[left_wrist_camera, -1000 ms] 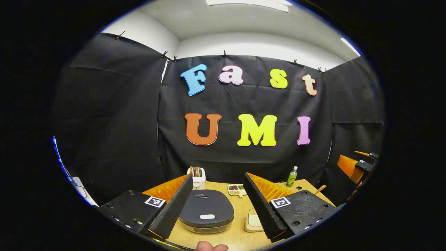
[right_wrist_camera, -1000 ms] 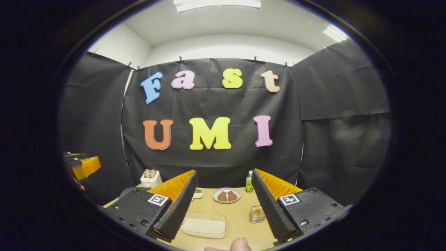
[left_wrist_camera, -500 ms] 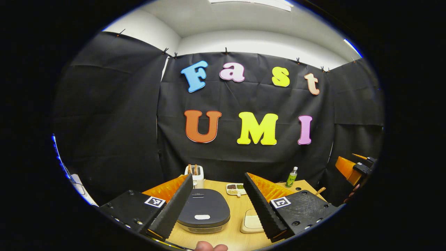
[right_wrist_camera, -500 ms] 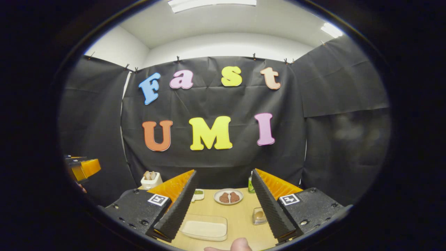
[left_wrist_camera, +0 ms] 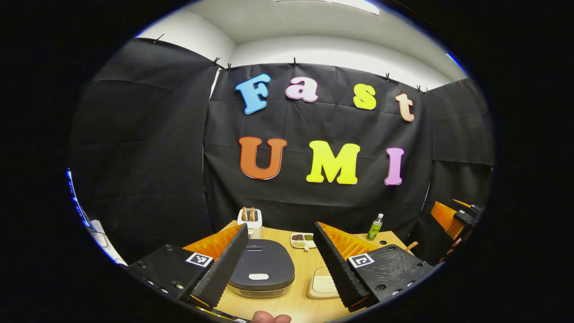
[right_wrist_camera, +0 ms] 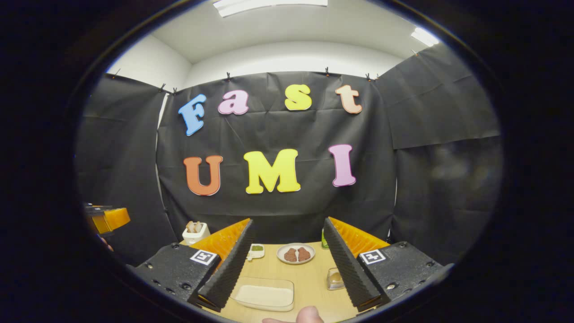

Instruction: Close the left gripper, press the button to open the rice cooker; take a wooden spoon from the chopstick holder with the right hand, scoop a spoonful of rice and pour it into the rice cooker, then put the wooden spoon back into the chopstick holder.

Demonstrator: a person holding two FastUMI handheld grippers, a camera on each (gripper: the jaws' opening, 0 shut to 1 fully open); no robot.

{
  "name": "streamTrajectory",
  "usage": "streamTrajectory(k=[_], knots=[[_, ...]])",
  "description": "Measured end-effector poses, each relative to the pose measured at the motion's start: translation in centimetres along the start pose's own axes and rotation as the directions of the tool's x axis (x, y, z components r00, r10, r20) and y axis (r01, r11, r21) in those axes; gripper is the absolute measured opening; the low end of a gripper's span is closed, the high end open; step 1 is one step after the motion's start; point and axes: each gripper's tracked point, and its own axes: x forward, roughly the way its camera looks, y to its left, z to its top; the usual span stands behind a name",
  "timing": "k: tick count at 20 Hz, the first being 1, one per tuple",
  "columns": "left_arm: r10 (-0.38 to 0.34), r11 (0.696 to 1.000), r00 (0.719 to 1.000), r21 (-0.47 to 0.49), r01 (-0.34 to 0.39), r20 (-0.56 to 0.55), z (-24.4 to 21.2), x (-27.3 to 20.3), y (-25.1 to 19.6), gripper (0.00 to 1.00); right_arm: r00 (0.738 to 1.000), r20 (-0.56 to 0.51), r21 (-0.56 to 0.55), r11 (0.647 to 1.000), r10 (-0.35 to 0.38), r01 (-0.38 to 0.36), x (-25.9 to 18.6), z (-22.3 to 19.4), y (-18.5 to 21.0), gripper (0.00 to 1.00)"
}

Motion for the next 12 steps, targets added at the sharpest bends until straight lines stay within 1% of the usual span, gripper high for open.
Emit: streamTrajectory(k=[6, 9, 12], knots=[[0.006, 1.0, 0.999, -0.007, -0.006, -0.048, -1.3, -0.6, 0.6, 0.95, 1.0, -0.022, 0.016, 1.0, 0.013, -0.013, 0.5, -0.8, 0.3, 0.99], [0.01, 1.0, 0.996, -0.017, -0.011, -0.09, -2.8, -0.9, 1.2, 0.95, 0.999, -0.03, 0.009, 0.999, 0.032, -0.031, 1.0, -0.9, 0.9, 0.99], [-0.014, 0.999, 0.987, -0.04, 0.007, -0.158, -4.4, -0.3, 0.9, 0.95, 0.998, -0.035, 0.002, 0.999, 0.044, -0.044, 1.3, -1.3, 1.1, 1.0]])
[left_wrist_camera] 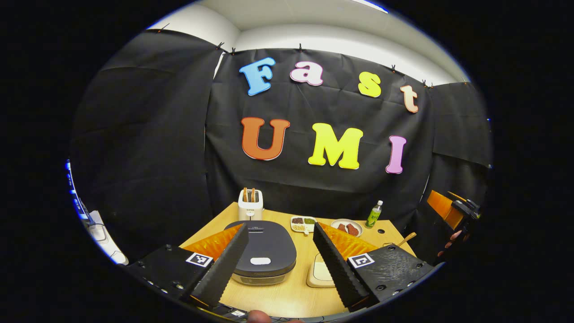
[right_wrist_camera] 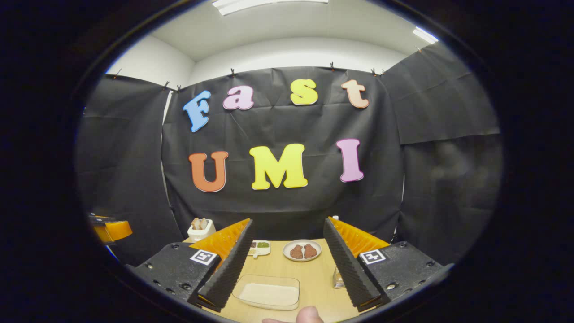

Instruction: Close the left gripper, press the button to open the rice cooker; take a wooden spoon from the chopstick holder with the right hand, scoop a spoonful of rice and pour it into the rice cooker, then put the wooden spoon back into the chopstick holder.

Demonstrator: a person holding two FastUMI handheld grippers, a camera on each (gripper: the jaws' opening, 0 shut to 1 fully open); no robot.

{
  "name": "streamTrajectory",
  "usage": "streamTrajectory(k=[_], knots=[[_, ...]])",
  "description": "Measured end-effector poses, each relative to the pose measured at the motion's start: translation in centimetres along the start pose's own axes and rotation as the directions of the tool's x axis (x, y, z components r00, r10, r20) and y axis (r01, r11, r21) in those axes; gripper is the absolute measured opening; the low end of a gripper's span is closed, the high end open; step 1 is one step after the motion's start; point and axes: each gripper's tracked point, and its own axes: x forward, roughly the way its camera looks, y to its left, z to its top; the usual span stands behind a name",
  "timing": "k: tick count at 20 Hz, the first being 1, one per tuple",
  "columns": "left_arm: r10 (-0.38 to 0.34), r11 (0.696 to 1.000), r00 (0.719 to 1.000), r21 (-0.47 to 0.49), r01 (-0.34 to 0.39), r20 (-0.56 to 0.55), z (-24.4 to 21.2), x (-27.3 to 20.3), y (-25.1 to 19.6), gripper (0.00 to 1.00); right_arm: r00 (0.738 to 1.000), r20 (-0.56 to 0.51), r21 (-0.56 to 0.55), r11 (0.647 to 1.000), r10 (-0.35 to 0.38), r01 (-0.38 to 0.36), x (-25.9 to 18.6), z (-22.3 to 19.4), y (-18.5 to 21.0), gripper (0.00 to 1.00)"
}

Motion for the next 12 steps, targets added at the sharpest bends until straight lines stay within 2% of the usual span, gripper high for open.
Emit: streamTrajectory(k=[4, 8, 9, 12], knots=[[-0.009, 1.0, 0.991, -0.02, 0.007, -0.134, -2.4, 1.7, 0.9, 0.95, 1.0, -0.009, 0.016, 1.0, -0.009, 0.01, 0.7, -0.4, -0.8, 1.0], [-0.016, 0.999, 0.96, -0.041, 0.005, -0.281, -4.7, 3.8, 2.2, 0.95, 0.999, -0.026, 0.021, 0.999, -0.032, 0.032, 1.2, -1.0, -2.3, 0.99], [-0.014, 0.999, 0.953, -0.038, 0.003, -0.302, -5.1, 4.7, 2.5, 0.92, 0.999, -0.027, 0.021, 0.999, -0.039, 0.04, 1.2, -1.0, -2.6, 1.0], [-0.028, 0.999, 0.93, -0.053, 0.009, -0.366, -6.1, 6.5, 2.7, 0.69, 0.998, -0.019, 0.016, 0.998, -0.066, 0.066, 1.0, -0.9, -3.9, 1.0]])
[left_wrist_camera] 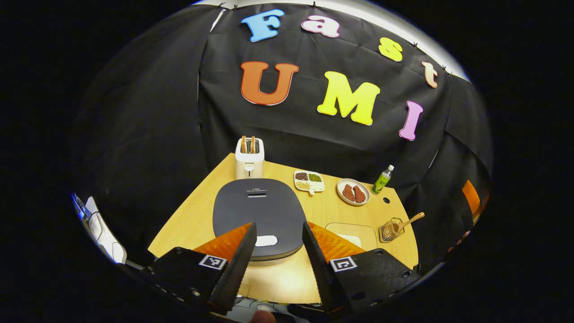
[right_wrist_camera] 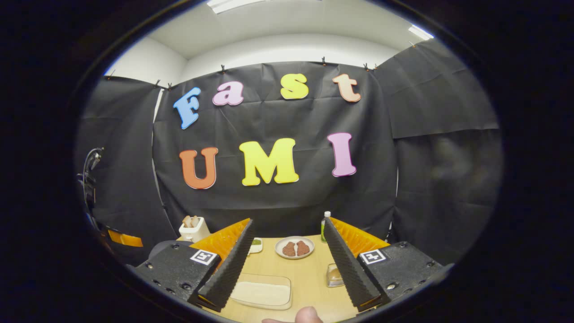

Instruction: Close the left gripper, press the button to open the rice cooker; take a wooden spoon from the chopstick holder with the right hand, scoop a spoonful of rice and pour it into the rice cooker, then put the wooden spoon back into the chopstick holder.

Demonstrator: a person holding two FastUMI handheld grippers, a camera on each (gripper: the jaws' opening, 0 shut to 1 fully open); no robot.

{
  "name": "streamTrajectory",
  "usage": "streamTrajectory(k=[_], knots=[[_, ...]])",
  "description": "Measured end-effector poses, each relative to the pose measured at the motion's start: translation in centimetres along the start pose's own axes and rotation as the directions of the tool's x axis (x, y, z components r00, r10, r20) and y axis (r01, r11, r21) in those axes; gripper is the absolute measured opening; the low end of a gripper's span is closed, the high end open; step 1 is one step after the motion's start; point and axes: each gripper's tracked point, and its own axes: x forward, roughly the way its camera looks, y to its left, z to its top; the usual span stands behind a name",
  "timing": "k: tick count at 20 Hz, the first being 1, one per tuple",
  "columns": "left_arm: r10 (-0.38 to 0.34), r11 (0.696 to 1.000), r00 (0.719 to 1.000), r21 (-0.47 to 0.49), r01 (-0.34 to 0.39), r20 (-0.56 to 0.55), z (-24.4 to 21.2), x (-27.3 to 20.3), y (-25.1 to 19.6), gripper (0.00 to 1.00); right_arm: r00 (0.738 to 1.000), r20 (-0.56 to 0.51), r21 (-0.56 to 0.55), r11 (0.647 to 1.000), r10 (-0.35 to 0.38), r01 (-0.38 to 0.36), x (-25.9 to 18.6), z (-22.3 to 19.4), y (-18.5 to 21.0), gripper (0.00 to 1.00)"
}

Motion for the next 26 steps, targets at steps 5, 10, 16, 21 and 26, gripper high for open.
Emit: streamTrajectory(k=[5, 10, 16, 21, 26], knots=[[0.0, 1.0, 0.995, 0.03, 0.003, -0.104, -1.2, 3.3, 0.7, 0.53, 0.998, -0.016, -0.002, 0.998, -0.063, 0.063, -0.5, -0.9, -2.9, 0.99], [0.001, 0.996, 0.973, -0.087, -0.021, -0.229, -3.3, 6.5, 1.9, 0.0, 0.991, -0.023, -0.003, 0.992, -0.129, 0.129, -1.4, -1.5, -5.7, 1.0], [-0.051, 0.984, 0.953, -0.179, -0.004, -0.298, -4.3, 8.7, 2.9, 0.0, 0.984, -0.036, -0.002, 0.984, -0.176, 0.176, -1.8, -2.3, -7.6, 1.0], [-0.055, 0.984, 0.935, -0.176, -0.008, -0.35, -5.7, 9.8, 3.0, 0.0, 0.984, -0.048, -0.023, 0.985, -0.174, 0.173, -1.7, -2.7, -7.3, 1.0], [-0.065, 0.98, 0.918, -0.197, -0.015, -0.391, -7.6, 9.9, 3.0, 0.0, 0.981, -0.06, -0.019, 0.983, -0.184, 0.183, -1.8, -3.4, -7.4, 1.0]])
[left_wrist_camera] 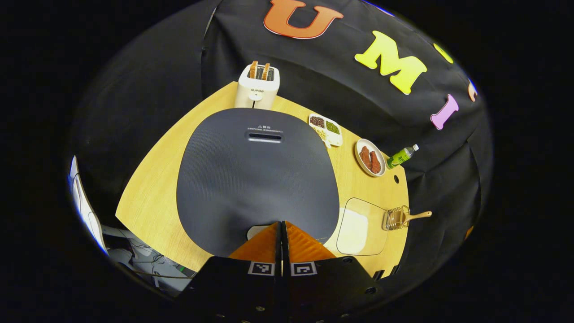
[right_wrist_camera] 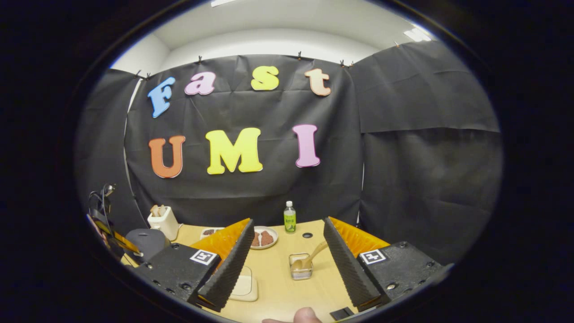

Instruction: Close the left gripper, press the button to open the rice cooker; take a wooden spoon from the chopstick holder with the right hand, scoop a spoonful of rice and pour it into the rice cooker, then put the wooden spoon back into the chopstick holder.

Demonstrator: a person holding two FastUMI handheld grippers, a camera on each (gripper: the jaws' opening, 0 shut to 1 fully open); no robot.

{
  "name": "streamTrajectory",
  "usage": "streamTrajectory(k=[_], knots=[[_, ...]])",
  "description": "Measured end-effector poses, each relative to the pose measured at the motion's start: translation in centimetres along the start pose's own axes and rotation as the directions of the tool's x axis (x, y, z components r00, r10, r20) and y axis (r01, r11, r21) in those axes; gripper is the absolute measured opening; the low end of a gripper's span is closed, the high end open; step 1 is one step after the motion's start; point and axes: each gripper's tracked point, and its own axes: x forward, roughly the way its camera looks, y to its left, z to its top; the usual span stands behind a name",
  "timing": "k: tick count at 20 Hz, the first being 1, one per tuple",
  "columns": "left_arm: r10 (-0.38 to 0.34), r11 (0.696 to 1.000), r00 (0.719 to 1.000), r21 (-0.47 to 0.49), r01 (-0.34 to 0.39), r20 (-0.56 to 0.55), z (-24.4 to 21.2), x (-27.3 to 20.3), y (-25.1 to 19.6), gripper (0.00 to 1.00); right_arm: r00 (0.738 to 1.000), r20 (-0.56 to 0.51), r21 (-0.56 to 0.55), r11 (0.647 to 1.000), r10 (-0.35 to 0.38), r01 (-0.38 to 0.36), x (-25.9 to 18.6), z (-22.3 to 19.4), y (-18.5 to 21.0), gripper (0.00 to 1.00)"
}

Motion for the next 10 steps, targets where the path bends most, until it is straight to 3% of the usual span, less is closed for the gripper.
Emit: streamTrajectory(k=[10], knots=[[-0.035, 0.998, 0.999, -0.051, 0.036, 0.015, -0.5, 0.3, 0.2, 0.0, 0.999, -0.032, 0.015, 0.999, 0.039, -0.039, -0.4, -1.5, 2.0, 0.99]])
